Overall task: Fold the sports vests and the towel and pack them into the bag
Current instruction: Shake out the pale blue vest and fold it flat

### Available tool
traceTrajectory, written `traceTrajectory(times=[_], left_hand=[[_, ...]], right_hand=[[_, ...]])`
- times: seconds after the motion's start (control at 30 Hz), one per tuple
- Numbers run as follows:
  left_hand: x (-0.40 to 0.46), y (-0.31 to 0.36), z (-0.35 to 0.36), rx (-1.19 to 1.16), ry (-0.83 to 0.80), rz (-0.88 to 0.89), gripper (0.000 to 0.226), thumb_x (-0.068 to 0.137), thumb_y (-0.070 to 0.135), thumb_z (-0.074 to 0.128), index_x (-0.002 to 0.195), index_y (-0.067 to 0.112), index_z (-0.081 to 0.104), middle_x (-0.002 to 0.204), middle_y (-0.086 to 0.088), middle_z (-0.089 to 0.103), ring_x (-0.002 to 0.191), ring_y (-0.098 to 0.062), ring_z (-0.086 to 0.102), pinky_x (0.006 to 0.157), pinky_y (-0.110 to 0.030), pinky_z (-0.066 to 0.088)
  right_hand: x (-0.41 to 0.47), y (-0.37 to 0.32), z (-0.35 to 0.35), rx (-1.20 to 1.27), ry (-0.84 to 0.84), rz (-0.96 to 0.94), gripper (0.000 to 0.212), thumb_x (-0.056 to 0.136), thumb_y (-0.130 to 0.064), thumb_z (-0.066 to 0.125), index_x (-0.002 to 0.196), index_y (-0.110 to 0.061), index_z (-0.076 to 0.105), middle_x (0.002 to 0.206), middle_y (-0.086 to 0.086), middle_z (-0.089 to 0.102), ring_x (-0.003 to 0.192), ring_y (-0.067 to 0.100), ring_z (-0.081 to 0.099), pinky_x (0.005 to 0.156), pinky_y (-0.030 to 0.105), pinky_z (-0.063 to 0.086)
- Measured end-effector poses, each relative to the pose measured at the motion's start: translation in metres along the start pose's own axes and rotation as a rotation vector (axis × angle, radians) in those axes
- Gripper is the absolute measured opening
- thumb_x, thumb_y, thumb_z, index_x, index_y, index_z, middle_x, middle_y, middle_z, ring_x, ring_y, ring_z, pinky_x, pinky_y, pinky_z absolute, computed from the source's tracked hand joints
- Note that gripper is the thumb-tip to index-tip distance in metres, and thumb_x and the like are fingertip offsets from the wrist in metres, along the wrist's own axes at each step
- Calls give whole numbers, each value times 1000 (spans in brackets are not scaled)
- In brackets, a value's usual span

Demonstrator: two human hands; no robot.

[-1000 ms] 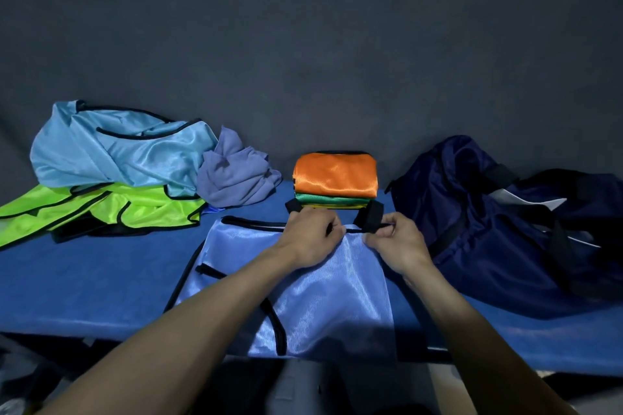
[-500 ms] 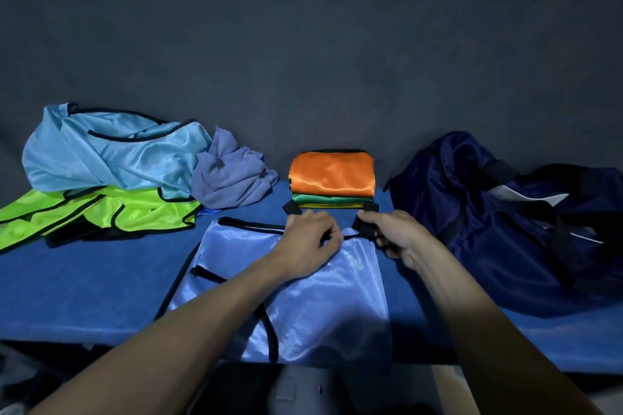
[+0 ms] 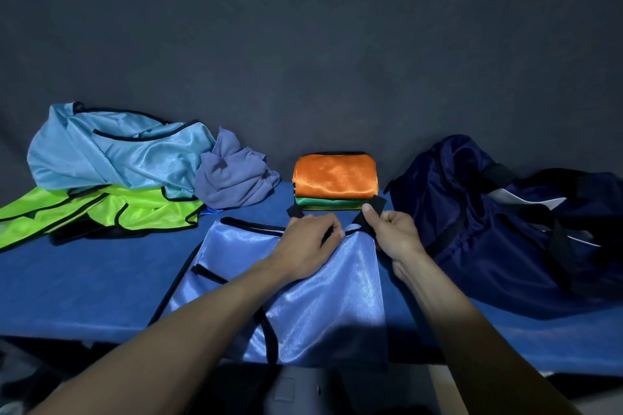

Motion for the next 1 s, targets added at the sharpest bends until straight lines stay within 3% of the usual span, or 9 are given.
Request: traceTrajectory(times=[0.17, 0.3, 0.4, 0.47, 0.57, 0.73, 0.83, 0.9, 1.0], left_hand=[[4, 2, -6, 35, -48, 23, 22, 104, 43, 40, 96, 29, 55, 95, 14, 62, 88, -11, 55, 78, -40, 43], [8, 5, -5, 101, -89, -17, 25, 106, 40, 36, 96, 25, 52, 97, 7, 59, 89, -17, 53, 78, -41, 40], [12, 9, -2, 133, -93, -65, 26, 106, 38, 33, 93, 23, 51, 95, 4, 57, 88, -21, 52, 78, -41, 37], [14, 11, -1, 145, -90, -85, 27, 106, 37, 32, 93, 22, 51, 95, 3, 57, 88, -22, 53, 77, -41, 35], [13, 14, 1, 153, -90, -68, 29, 105, 42, 31, 93, 23, 48, 94, 4, 54, 89, -23, 51, 78, -42, 33], [9, 16, 4, 160, -93, -1, 23, 104, 50, 38, 100, 29, 49, 99, 9, 51, 93, -18, 47, 82, -40, 32], [11, 14, 5, 155, -89, -20, 24, 107, 43, 35, 103, 27, 53, 99, 9, 52, 95, -19, 48, 80, -39, 27], [13, 12, 7, 138, -102, -42, 26, 107, 42, 34, 101, 26, 54, 99, 8, 54, 96, -19, 48, 79, -39, 25], [16, 11, 8, 114, -113, -95, 30, 107, 41, 32, 93, 23, 52, 96, 5, 58, 94, -21, 50, 83, -40, 29]], right_hand=[[-5, -3, -5, -220, 11, -90, 50, 90, -45, 73, 65, -18, 40, 61, -4, 44, 57, 14, 43, 59, 33, 39], [-9, -7, -16, -321, -97, -49, 27, 80, -25, 84, 82, -16, 59, 72, 1, 68, 77, 24, 72, 78, 47, 62], [-12, -8, -24, -422, -111, -63, 35, 72, -5, 82, 81, -17, 50, 62, -4, 60, 66, 18, 65, 78, 51, 62], [-15, -5, -25, -459, -116, -102, 36, 70, 0, 79, 78, -17, 47, 60, -6, 56, 61, 14, 57, 74, 47, 62], [-20, -3, -21, -505, -78, -253, 34, 74, -1, 77, 75, -17, 48, 60, -10, 54, 53, 3, 47, 61, 28, 47], [-23, 2, -18, -496, 16, -373, 38, 83, -8, 76, 68, -17, 43, 53, -11, 45, 49, 6, 39, 58, 29, 42], [-20, 3, -17, -452, 19, -322, 35, 86, -11, 77, 70, -10, 45, 50, -12, 41, 51, 8, 35, 56, 27, 39], [-15, 8, -16, -312, -20, -213, 22, 90, -8, 73, 83, 4, 56, 50, -13, 39, 53, 9, 35, 53, 25, 37], [-8, 11, -10, -19, -127, 35, 16, 97, -5, 62, 104, 9, 60, 69, 7, 44, 51, 12, 36, 41, 23, 29]])
Point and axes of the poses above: each hand's wrist, its own x-axis towards the middle knuckle, its own z-axis out of the palm, y = z × x, the point moved 3 cm from there along x, towards the middle knuckle
